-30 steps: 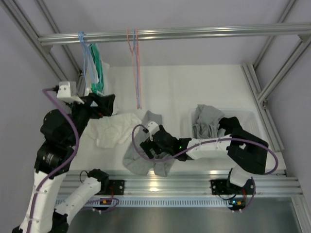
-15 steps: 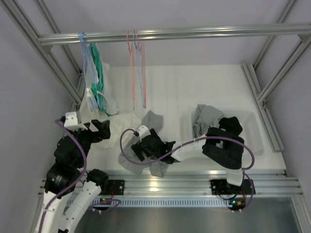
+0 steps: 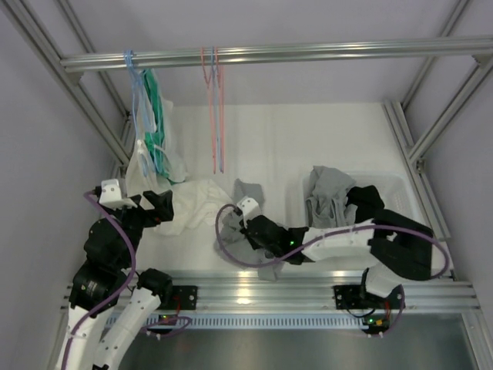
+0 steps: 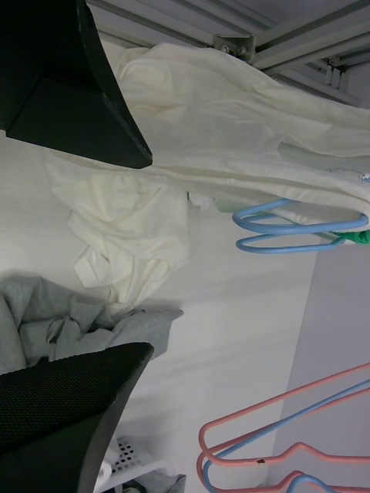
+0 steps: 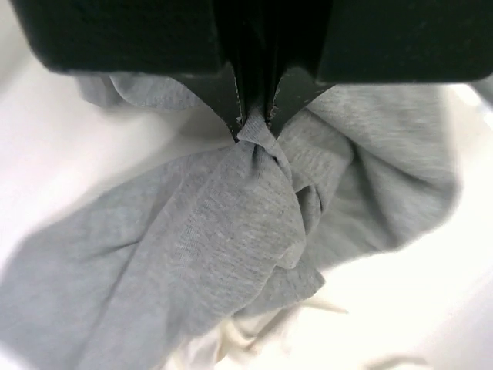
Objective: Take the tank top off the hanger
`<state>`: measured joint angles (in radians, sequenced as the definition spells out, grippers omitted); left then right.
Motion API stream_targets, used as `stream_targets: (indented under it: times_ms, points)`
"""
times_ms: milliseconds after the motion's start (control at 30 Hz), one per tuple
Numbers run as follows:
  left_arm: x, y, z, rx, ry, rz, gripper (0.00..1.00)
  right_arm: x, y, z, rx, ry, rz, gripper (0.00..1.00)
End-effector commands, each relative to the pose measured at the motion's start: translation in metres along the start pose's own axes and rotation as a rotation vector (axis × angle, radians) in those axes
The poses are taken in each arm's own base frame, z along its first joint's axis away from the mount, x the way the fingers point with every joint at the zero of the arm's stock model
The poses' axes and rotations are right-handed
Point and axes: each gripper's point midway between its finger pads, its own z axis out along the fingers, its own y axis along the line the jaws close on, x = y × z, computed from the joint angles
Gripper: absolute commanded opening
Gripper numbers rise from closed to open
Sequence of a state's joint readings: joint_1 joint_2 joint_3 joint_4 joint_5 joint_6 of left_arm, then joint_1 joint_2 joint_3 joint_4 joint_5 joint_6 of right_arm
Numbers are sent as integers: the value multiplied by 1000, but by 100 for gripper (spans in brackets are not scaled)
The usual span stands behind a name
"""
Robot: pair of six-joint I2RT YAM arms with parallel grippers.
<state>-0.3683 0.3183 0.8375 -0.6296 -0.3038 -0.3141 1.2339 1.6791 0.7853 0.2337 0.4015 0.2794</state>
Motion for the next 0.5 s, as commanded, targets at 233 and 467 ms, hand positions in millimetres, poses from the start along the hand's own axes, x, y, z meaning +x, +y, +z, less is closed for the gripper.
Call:
stream_targets:
  times_ms: [233,467]
  points:
    - [-8,2,0,-12,-42,-8,99,-181,-57,-146,60,-498,75,0]
    - [-10,4,-2,-18,-53,-12,99,-236,-123,-222,286,-610,18,0]
